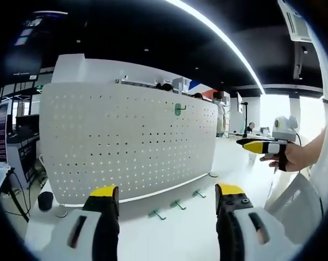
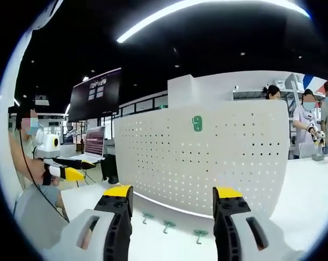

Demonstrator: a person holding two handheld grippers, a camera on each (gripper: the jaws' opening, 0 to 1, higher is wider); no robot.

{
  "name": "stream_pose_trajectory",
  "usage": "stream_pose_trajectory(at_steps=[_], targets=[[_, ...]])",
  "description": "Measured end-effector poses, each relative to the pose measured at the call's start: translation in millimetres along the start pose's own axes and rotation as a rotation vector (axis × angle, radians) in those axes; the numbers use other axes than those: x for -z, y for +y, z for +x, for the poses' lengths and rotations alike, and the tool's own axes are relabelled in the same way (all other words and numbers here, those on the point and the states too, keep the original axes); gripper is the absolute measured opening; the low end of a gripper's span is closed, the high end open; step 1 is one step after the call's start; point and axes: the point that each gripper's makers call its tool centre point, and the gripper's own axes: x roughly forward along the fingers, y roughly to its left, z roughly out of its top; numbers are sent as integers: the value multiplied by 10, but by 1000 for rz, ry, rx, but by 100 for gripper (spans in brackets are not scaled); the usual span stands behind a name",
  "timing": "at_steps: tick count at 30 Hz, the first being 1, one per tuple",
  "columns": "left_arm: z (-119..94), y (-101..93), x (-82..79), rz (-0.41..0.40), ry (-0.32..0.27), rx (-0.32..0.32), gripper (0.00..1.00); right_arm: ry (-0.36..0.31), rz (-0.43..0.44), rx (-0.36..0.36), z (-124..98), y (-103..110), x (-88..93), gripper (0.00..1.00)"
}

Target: Insert the hook assembly into the mounting plate slot until the hook locks in place.

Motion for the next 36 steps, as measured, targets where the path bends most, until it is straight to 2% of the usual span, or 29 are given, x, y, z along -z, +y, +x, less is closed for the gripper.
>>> stream_pose_trajectory(at_steps=[15, 30, 36], targets=[[-50, -30, 32, -8, 12, -4, 75, 3, 28, 40, -118, -78, 79, 58], [-21, -31, 36, 3, 21, 3, 75, 0, 42, 42, -139, -77, 97, 57], [26, -62, 147, 28, 70, 34, 76, 6, 40, 44, -146, -79, 114, 56]])
